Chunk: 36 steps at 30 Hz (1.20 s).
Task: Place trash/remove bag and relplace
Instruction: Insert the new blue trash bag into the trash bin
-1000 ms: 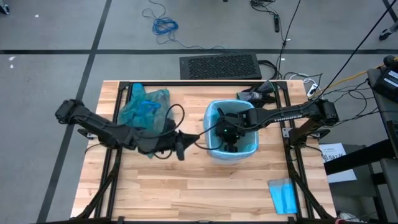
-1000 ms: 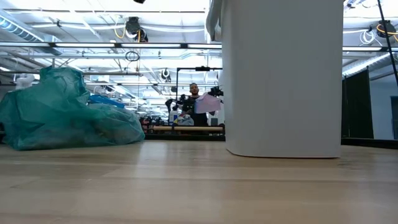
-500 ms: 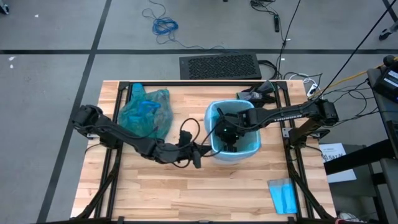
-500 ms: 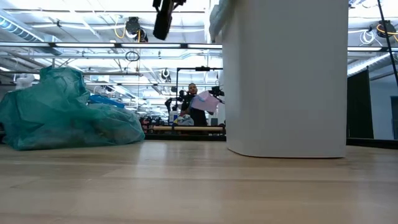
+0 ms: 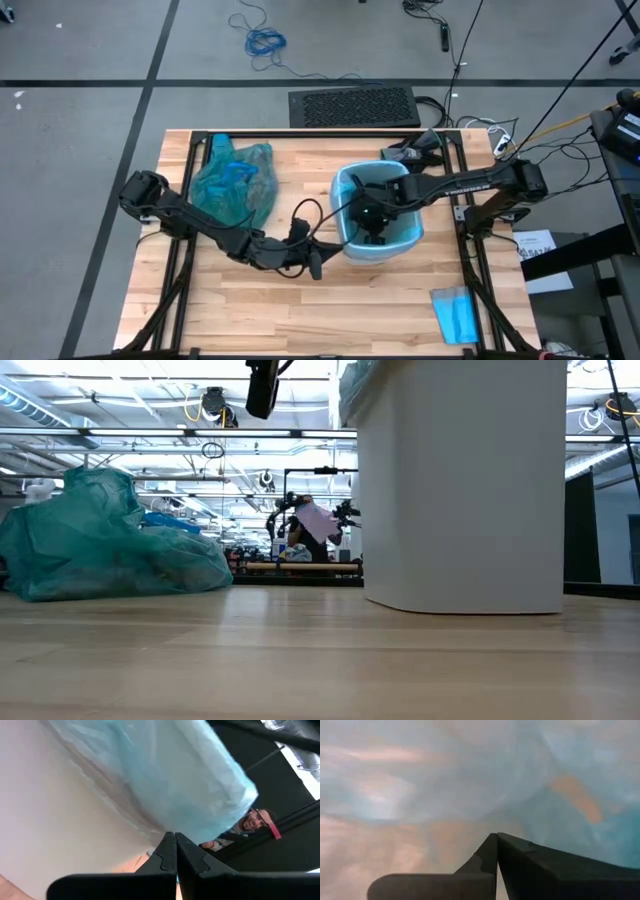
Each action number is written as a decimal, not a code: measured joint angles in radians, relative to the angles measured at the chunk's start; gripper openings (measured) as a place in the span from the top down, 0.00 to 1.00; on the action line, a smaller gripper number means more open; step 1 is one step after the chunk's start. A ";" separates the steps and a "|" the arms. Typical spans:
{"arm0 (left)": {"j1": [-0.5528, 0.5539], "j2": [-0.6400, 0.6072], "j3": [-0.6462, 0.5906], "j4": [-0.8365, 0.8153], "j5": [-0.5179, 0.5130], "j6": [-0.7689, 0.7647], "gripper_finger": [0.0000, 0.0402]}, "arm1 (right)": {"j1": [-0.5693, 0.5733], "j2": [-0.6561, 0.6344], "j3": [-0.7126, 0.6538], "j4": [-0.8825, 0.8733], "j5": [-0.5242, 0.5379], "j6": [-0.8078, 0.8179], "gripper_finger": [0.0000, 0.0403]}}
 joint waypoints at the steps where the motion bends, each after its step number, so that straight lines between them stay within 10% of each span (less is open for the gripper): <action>1: -0.004 -0.001 0.000 0.001 -0.001 0.000 1.00 | 0.006 -0.010 0.011 -0.005 0.001 0.000 1.00; 13: -0.016 -0.001 0.000 0.017 -0.008 0.000 1.00 | 0.021 -0.184 0.190 -0.120 0.050 0.028 1.00; 21: -0.016 -0.064 0.000 0.007 -0.016 0.052 1.00 | 0.020 -0.478 0.196 -0.134 0.264 0.127 1.00; 30: 0.032 -0.238 0.000 -0.294 -0.129 0.065 1.00 | -0.009 -0.759 -0.098 -0.149 0.304 0.303 1.00; 36: 0.138 -0.242 0.000 -0.327 0.004 0.056 1.00 | -0.008 -0.887 -0.349 0.063 0.233 0.408 1.00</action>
